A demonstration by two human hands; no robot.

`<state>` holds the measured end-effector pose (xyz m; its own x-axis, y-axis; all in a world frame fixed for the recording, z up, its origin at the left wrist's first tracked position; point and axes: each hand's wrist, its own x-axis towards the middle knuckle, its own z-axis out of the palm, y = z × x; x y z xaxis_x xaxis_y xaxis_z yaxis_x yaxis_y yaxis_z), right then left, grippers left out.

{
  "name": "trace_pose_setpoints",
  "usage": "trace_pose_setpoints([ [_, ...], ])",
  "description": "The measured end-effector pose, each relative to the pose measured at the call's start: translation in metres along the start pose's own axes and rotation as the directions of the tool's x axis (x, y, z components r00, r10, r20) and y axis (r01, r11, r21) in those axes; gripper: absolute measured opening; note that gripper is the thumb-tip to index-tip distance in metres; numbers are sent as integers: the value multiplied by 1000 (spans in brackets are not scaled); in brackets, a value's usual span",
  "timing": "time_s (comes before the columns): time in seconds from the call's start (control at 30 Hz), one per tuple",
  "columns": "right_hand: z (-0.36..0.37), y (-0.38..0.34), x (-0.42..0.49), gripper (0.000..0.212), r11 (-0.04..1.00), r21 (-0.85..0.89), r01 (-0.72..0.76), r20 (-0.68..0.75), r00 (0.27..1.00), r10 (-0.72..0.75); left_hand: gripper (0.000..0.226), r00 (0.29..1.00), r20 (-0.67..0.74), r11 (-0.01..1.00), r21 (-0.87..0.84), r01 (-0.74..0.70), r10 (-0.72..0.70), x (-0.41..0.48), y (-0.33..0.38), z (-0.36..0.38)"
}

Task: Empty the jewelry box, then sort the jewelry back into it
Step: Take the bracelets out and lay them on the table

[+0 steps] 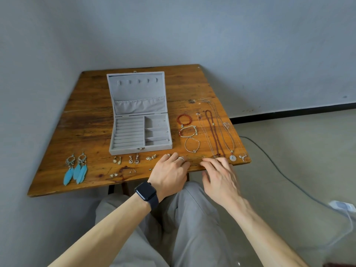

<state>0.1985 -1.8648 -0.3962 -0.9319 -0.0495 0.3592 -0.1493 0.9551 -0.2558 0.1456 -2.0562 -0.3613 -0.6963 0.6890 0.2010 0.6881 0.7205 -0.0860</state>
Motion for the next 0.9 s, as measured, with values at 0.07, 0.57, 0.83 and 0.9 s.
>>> trace_pose_setpoints([
  [0.07, 0, -1, 1, 31, 1000, 1, 6, -2, 1000, -6, 31, 999, 36, 1000, -5, 5, -5, 0, 3, -2],
  [0.57, 1, 4, 6, 35, 1000, 15, -3, 25, 1000, 2, 31, 996, 87, 1000, -12, 23, -22, 1, 5, -1],
  [0.83, 3, 4, 7, 35, 1000, 16, -17, 49, 999, 17, 35, 992, 107, 998, -26, 63, -60, 3, 5, -3],
  [0.9, 3, 5, 8, 35, 1000, 12, -15, 54, 998, 15, 36, 991, 114, 997, -31, 74, -70, 3, 5, -4],
])
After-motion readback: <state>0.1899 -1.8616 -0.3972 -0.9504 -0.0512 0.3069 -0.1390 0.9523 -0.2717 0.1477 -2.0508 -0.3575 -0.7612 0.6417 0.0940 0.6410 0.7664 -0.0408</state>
